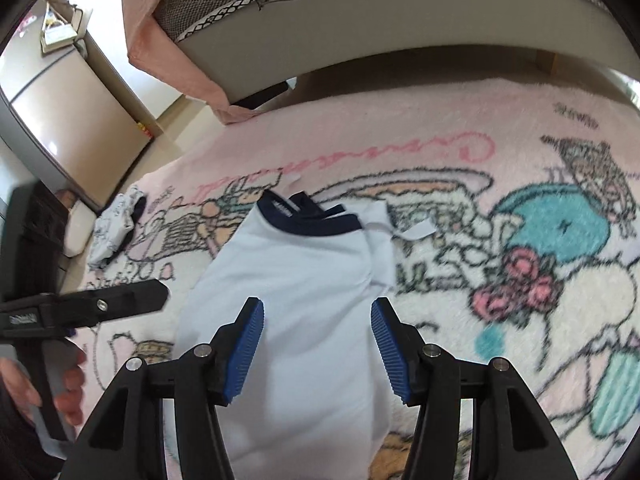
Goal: Fold clothes
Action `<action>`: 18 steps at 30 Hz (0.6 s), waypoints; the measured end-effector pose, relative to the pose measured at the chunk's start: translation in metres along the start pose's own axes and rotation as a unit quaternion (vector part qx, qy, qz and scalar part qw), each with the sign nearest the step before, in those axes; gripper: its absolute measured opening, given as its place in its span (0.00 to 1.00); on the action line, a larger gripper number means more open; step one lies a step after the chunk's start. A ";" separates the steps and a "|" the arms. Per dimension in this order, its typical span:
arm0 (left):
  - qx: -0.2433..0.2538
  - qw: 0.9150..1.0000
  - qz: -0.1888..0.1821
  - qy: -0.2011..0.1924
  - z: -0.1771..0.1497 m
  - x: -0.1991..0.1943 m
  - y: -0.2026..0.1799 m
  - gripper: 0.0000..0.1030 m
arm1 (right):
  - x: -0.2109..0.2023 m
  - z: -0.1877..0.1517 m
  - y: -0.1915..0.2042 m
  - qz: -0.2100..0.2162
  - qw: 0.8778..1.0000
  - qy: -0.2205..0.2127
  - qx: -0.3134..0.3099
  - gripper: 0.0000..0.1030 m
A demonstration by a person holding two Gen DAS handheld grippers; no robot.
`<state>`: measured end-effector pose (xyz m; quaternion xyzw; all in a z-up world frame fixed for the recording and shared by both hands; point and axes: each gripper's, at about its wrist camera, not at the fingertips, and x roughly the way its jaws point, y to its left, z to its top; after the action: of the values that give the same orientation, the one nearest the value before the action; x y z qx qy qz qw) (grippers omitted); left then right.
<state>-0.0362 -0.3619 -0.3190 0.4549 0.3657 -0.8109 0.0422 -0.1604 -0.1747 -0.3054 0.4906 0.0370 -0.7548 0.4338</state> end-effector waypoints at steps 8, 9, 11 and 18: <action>0.019 0.999 0.035 0.002 -0.013 0.005 -0.004 0.87 | 0.000 -0.012 -0.005 0.030 0.999 0.017 0.039 0.57; 0.018 0.999 0.037 0.002 -0.014 0.005 -0.005 0.87 | 0.000 -0.012 -0.006 0.034 0.998 0.019 0.044 0.58; 0.022 0.999 0.037 0.005 -0.016 0.008 -0.007 0.87 | -0.001 -0.014 -0.007 0.035 0.998 0.020 0.048 0.65; 0.051 0.998 0.041 0.012 -0.020 0.017 -0.019 0.87 | -0.005 -0.015 -0.022 0.076 0.992 0.009 0.097 0.71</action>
<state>-0.0398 -0.3310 -0.3279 0.4811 0.3051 -0.8205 0.0479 -0.1640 -0.1507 -0.3171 0.5386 -0.0697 -0.7152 0.4399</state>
